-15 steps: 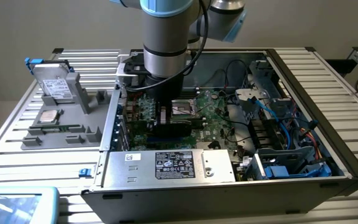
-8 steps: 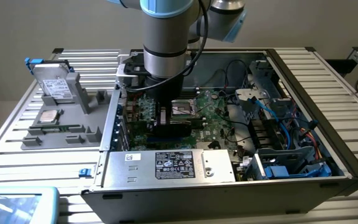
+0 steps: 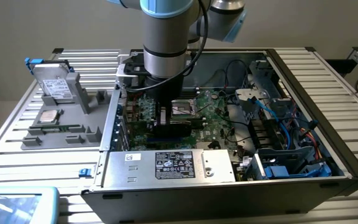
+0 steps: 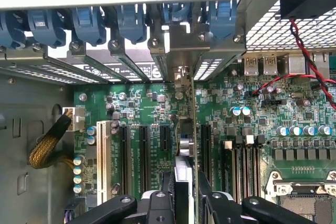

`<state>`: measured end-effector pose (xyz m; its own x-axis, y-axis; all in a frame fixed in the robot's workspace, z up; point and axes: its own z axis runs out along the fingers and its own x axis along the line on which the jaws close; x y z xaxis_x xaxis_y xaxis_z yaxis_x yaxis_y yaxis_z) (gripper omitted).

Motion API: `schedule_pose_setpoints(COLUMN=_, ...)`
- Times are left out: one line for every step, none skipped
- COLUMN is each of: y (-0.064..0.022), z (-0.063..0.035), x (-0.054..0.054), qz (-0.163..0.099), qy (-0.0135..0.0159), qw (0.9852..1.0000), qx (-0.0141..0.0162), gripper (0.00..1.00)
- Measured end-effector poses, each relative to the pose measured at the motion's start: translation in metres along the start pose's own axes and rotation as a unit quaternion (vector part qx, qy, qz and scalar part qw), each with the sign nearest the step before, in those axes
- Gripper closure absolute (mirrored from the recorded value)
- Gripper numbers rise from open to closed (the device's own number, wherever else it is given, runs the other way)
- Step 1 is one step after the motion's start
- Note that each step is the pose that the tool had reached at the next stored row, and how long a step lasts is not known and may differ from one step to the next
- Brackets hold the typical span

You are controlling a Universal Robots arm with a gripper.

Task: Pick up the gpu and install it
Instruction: 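Insert the gpu into the slot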

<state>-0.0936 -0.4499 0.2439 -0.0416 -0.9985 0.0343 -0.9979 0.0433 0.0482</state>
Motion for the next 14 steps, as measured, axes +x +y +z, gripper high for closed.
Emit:
schedule_pose_setpoints(y=0.0000, z=0.0000, x=0.0000, qz=0.000, qy=0.0000, qw=1.0000, qx=0.0000, gripper=0.72)
schedule_pose_setpoints(y=0.0000, z=0.0002, x=0.0000, qz=0.000, qy=0.0001, qw=1.0000, qx=0.0000, gripper=0.72)
schedule_pose_setpoints(y=0.0000, z=0.0003, x=0.0000, qz=0.000, qy=0.0000, qw=1.0000, qx=0.0000, gripper=0.72)
schedule_pose_setpoints(y=0.0000, z=0.0003, x=0.0000, qz=0.000, qy=0.0001, qw=1.0000, qx=0.0000, gripper=0.72)
schedule_pose_setpoints(y=0.0001, z=0.0004, x=0.0000, qz=0.000, qy=0.0001, qw=1.0000, qx=0.0000, gripper=0.72)
schedule_pose_setpoints(y=0.0003, z=0.0005, x=0.0000, qz=0.000, qy=0.0000, qw=1.0000, qx=0.0001, gripper=0.72)
schedule_pose_setpoints(y=0.0007, z=0.0006, x=0.0000, qz=0.000, qy=0.0000, qw=1.0000, qx=0.0004, gripper=0.72)
schedule_pose_setpoints(y=0.0010, z=0.0007, x=0.0001, qz=0.000, qy=-0.0001, qw=1.0000, qx=0.0007, gripper=0.72)
schedule_pose_setpoints(y=0.0012, z=0.0007, x=0.0002, qz=0.000, qy=-0.0002, qw=1.0000, qx=0.0009, gripper=0.72)
schedule_pose_setpoints(y=0.0013, z=0.0007, x=0.0002, qz=0.000, qy=-0.0002, qw=1.0000, qx=0.0009, gripper=0.72)
schedule_pose_setpoints(y=0.0013, z=0.0007, x=0.0002, qz=0.000, qy=-0.0001, qw=1.0000, qx=0.0009, gripper=0.72)
schedule_pose_setpoints(y=0.0014, z=0.0006, x=0.0003, qz=0.000, qy=-0.0001, qw=1.0000, qx=0.0009, gripper=0.72)
schedule_pose_setpoints(y=0.0014, z=0.0007, x=0.0003, qz=0.000, qy=-0.0001, qw=1.0000, qx=0.0009, gripper=0.72)
schedule_pose_setpoints(y=0.0014, z=0.0007, x=0.0007, qz=0.000, qy=-0.0001, qw=1.0000, qx=0.0009, gripper=0.72)
